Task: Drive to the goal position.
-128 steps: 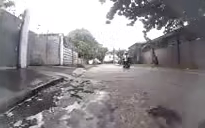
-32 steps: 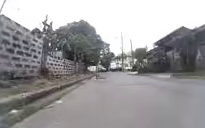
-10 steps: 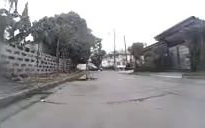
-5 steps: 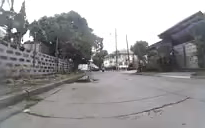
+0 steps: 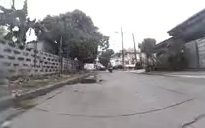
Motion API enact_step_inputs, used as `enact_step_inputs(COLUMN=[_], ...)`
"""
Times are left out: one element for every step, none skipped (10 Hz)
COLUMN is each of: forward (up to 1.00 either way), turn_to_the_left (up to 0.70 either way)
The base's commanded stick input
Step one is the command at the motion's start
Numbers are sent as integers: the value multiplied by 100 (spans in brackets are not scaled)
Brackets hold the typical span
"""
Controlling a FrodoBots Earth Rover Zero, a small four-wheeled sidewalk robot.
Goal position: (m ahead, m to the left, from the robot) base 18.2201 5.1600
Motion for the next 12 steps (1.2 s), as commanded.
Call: enact_step_inputs(forward=[100, 100, 100, 100, 100, 100, 100, 100, 100, 100, 100, 100], turn_to_the_left=[0, 0, -2, -39, -27, 0, 0, 0, 0, -2, -3, -1])
